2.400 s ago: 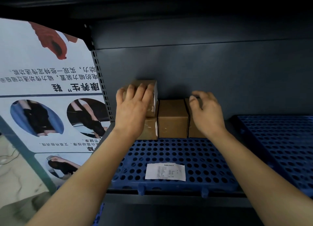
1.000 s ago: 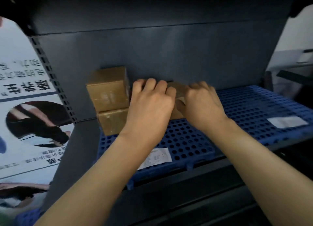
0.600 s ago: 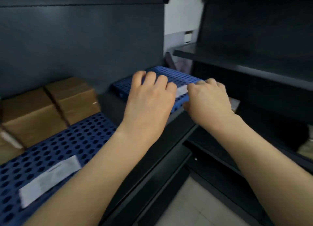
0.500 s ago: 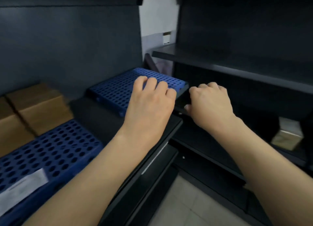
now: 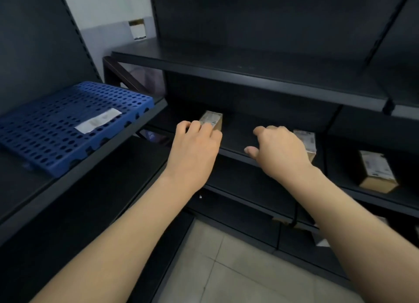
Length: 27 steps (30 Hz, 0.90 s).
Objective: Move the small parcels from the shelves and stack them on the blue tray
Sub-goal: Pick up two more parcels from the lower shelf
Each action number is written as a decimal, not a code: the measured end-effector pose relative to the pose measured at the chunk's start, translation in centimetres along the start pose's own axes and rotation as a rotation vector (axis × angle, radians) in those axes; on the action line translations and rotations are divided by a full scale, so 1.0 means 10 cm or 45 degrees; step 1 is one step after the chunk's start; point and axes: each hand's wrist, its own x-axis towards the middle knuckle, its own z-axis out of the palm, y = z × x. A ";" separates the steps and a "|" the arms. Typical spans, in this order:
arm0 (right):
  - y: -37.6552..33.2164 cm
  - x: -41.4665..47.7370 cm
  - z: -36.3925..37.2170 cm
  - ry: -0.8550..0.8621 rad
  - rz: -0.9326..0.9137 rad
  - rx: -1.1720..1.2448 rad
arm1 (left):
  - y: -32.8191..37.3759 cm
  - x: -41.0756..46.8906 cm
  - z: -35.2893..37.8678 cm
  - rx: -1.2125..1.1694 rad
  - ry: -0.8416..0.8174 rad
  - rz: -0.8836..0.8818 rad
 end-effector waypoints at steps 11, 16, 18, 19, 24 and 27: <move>0.26 0.50 0.50 -0.143 0.038 0.034 | -0.05 0.54 0.98 -0.154 -0.215 -0.108; 0.25 0.94 0.78 -0.171 0.108 0.020 | -0.25 0.94 1.52 -0.197 -0.307 -0.075; 0.23 1.13 0.90 -0.192 0.128 0.028 | -0.36 1.09 1.74 -0.200 -0.350 -0.092; 0.22 1.23 0.97 -0.204 0.139 0.034 | -0.41 1.17 1.85 -0.200 -0.375 -0.102; 0.16 1.69 1.25 -0.283 0.210 0.060 | -0.58 1.53 2.33 -0.290 -0.540 -0.150; 0.14 1.86 1.43 -0.302 0.194 0.036 | -0.61 1.65 2.57 -0.325 -0.545 -0.210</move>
